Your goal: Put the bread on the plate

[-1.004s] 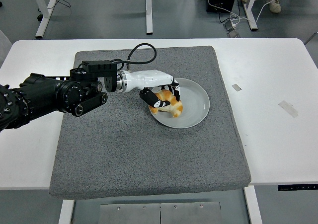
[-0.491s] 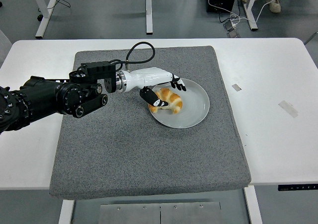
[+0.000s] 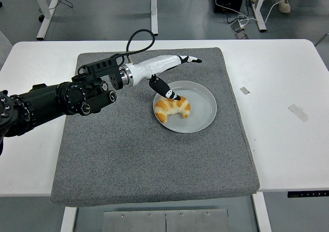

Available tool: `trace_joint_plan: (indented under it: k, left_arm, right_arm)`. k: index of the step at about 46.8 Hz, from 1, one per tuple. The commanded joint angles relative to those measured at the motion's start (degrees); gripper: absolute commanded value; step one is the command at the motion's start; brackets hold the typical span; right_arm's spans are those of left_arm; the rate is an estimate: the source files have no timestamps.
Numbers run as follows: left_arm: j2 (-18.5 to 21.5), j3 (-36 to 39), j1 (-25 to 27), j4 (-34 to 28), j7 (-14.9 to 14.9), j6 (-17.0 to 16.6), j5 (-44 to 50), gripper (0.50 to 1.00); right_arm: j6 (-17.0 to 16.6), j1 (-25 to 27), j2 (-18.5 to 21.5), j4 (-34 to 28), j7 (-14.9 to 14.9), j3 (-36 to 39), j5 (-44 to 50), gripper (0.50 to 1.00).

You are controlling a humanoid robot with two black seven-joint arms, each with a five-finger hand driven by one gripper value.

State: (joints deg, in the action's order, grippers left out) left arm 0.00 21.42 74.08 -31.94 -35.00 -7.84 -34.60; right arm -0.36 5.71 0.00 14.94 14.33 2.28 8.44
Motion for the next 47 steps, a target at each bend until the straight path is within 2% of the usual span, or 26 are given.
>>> trace_joint_plan:
  k: [1,15,25,30,35,42,47]
  left_arm:
    - [0.0,-1.8,0.1,0.4,0.0,0.1,4.0,0.981]
    - [0.0,-10.3,-2.0,0.6,0.0,1.7,25.8,0.999]
    - [0.0,-21.1,-7.4,0.6,0.0,2.8,36.2,1.000]
    - [0.2,-30.3,-10.9,0.6,0.0,3.7,39.2,1.000]
    - [2.5,-42.8,-16.0,0.6,0.2,5.7,39.3,1.000]
    - [3.4,-57.4,-21.9,0.6,3.9,6.6,39.3,1.000]
    - [3.4,-62.5,-24.1,0.6,5.7,6.7,39.3,1.000]
  right_arm:
    - [0.0,0.0,0.0,0.0,0.0,0.0,0.0,1.000]
    - [0.0,0.2,0.0,0.0,0.0,-0.1,0.0,1.000]
    - [0.0,0.2,0.0,-0.1,0.0,0.0,0.0,1.000]
    - [0.0,0.2,0.0,-0.1,0.0,0.0,0.0,1.000]
    - [0.0,0.2,0.0,-0.2,0.0,0.0,0.0,1.000]
    - [0.0,0.2,0.0,-0.2,0.0,0.0,0.0,1.000]
    - [0.0,0.2,0.0,-0.1,0.0,-0.1,0.0,1.000]
